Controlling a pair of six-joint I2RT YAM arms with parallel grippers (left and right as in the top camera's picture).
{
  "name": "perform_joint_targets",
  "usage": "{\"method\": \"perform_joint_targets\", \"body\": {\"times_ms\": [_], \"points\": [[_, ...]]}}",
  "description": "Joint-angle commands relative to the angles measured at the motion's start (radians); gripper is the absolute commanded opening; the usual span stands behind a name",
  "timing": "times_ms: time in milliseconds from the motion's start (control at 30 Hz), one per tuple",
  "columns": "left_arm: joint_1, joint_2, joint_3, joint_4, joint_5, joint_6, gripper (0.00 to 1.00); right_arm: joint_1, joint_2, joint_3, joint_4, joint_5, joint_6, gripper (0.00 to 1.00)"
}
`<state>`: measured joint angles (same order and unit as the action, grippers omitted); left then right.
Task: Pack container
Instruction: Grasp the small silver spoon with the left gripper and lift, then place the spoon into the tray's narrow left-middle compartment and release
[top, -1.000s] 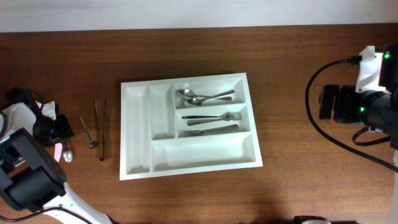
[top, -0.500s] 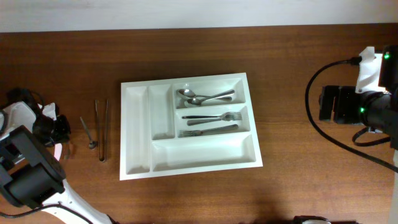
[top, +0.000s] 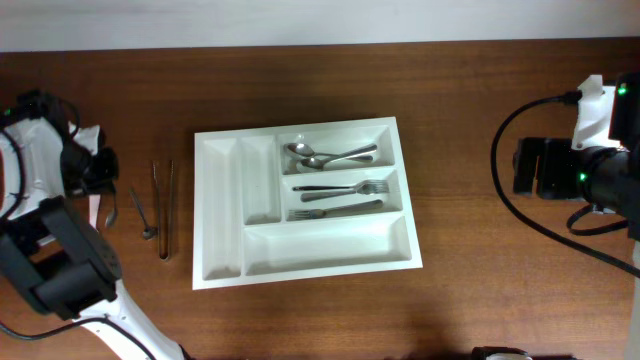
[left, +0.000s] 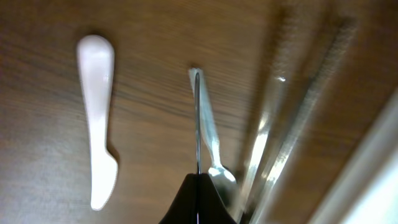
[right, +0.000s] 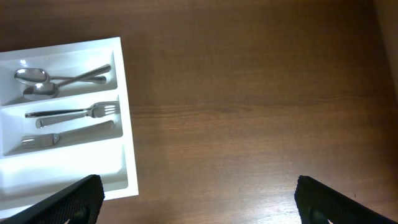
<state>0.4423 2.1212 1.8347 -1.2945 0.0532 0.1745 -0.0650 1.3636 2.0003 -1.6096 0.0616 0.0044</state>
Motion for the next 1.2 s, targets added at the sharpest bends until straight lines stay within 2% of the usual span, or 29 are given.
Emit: {"method": "perform_joint_targets", "body": {"times_ms": [0, 100, 200, 267, 333, 433, 600, 700, 867, 1167], "points": [[-0.077, -0.003, 0.1, -0.067, 0.012, 0.002, 0.02, -0.008, 0.003, -0.005, 0.001, -0.006, 0.012, 0.99], [-0.163, -0.006, 0.145, -0.106, 0.071, 0.093, 0.02, -0.008, 0.003, -0.005, 0.0, -0.006, 0.012, 0.99], [-0.277, -0.006, 0.167, -0.101, 0.152, 0.238, 0.02, -0.008, 0.003, -0.005, 0.0, -0.006, 0.012, 0.99], [-0.356, -0.006, 0.167, -0.085, 0.16, 0.326, 0.02, -0.008, 0.003, -0.005, 0.0, -0.006, 0.012, 0.99], [-0.432, -0.006, 0.167, -0.058, 0.154, 0.356, 0.02, -0.008, 0.003, -0.005, 0.001, -0.006, 0.012, 0.99], [-0.525, -0.006, 0.167, 0.025, 0.134, 0.241, 0.02, -0.008, 0.003, -0.005, 0.001, -0.006, 0.012, 0.99], [-0.631, -0.006, 0.166, 0.109, 0.119, -0.119, 0.02, -0.008, 0.003, -0.005, 0.001, -0.006, 0.012, 0.98], [-0.682, -0.005, 0.161, 0.104, -0.007, -0.31, 0.02, -0.008, 0.003, -0.005, 0.001, -0.006, 0.012, 0.99], [-0.724, 0.0, 0.161, 0.059, -0.054, -0.393, 0.02, -0.008, 0.003, -0.005, 0.001, -0.006, 0.012, 0.99], [-0.735, 0.013, 0.123, -0.007, -0.145, -0.415, 0.02, -0.008, 0.003, -0.005, 0.001, -0.006, 0.012, 0.99]]}}
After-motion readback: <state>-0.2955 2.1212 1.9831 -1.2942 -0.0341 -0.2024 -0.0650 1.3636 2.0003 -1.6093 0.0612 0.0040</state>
